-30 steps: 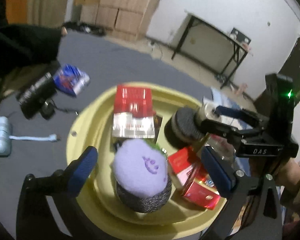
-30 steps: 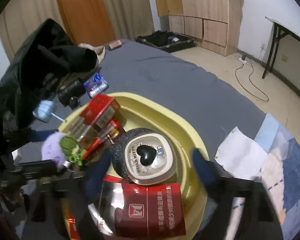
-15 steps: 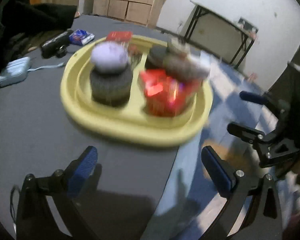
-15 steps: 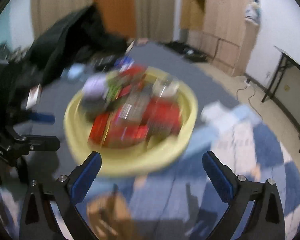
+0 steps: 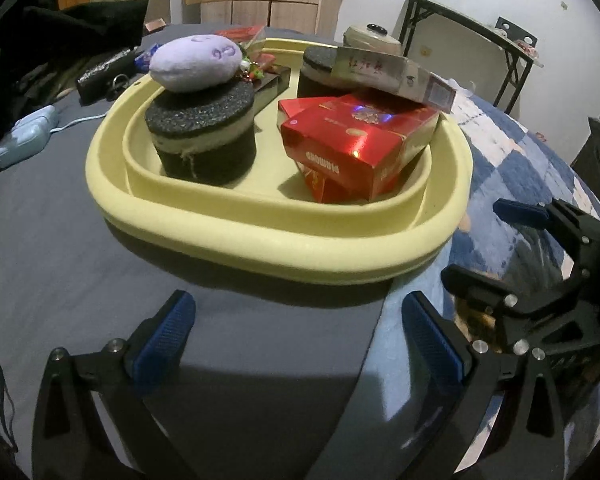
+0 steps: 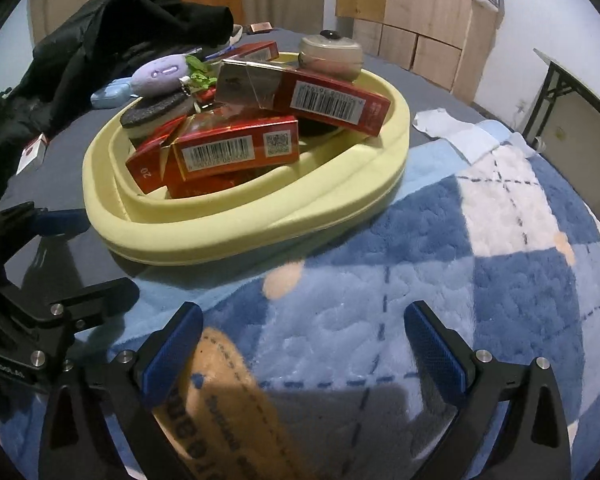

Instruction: Organize rigid objects

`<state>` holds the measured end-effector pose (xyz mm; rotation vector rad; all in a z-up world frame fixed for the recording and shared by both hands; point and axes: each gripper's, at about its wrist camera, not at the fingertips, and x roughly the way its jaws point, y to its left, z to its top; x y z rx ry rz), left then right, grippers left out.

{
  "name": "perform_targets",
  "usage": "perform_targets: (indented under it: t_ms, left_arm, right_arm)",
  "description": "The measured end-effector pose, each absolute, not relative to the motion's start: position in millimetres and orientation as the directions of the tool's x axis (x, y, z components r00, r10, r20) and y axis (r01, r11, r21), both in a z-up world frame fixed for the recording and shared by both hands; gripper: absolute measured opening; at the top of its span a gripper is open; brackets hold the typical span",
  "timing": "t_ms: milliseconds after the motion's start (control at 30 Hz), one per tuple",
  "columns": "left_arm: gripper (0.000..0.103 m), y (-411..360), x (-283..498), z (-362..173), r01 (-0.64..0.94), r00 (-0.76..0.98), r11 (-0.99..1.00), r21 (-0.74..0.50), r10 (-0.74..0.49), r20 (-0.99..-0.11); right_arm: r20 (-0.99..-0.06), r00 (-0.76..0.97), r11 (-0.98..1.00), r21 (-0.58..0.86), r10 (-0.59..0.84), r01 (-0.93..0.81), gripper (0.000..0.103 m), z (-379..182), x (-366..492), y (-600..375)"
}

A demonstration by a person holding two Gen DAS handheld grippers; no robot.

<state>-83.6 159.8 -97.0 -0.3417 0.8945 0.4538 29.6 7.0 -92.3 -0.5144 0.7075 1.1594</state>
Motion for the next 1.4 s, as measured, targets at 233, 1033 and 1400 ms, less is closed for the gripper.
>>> perform_targets:
  t_ms: [233,1033,1400]
  left_arm:
    - [0.103,159,-83,-98,-0.506,0.538,0.858,-0.088,0.235,-0.809]
    - [0.103,167,-64,-95,-0.456,0.404,0.887,-0.07,0.136,-0.905]
    - [0.103,154,-85,-100,-0.47,0.537,0.881,-0.054,0.237,-0.81]
  right_arm:
    - [-0.732,0.27,0.336,-0.059,0.626,-0.94,0.103,-97,31,9]
    - [-0.732,0.261,0.335,-0.047,0.63,-0.941,0.103,-96,32,7]
    - [-0.732,0.26,0.335,-0.047,0.63,-0.941,0.103,-95,32,7]
